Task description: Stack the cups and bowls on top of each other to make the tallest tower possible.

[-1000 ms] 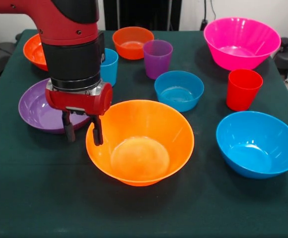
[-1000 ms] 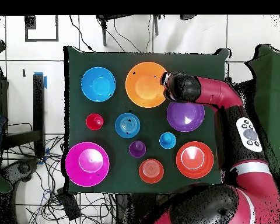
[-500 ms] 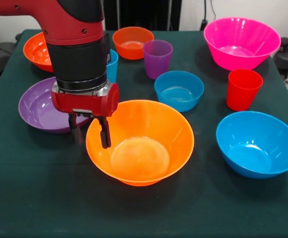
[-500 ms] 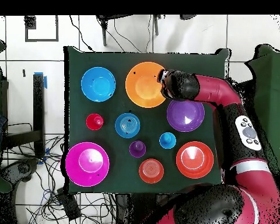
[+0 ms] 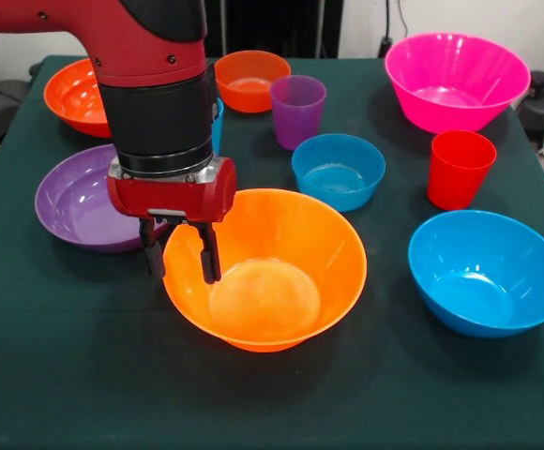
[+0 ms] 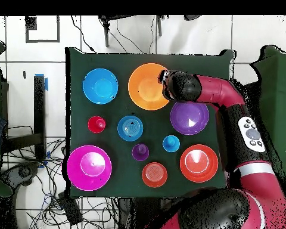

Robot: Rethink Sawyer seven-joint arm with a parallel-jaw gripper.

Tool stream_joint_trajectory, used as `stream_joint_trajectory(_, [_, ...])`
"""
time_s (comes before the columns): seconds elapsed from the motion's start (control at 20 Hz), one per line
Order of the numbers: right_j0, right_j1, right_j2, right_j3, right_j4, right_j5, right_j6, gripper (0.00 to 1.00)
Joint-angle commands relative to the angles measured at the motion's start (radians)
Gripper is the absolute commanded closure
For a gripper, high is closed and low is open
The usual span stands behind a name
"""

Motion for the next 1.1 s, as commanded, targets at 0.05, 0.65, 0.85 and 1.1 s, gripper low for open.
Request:
stream_joint_trajectory(0.05, [-0.006, 0.018, 0.039, -0.038, -0.088, 0.123, -0.310, 0.00])
stream_joint_trajectory(0.65, [-0.012, 0.022, 0.031, -0.037, -0.106, 0.140, -0.322, 0.00])
stream_joint_trajectory(0.85, [-0.017, 0.025, 0.029, -0.036, -0.112, 0.137, -0.329, 0.00])
stream_joint_trajectory(1.1, [-0.018, 0.029, 0.027, -0.037, -0.120, 0.135, -0.333, 0.00])
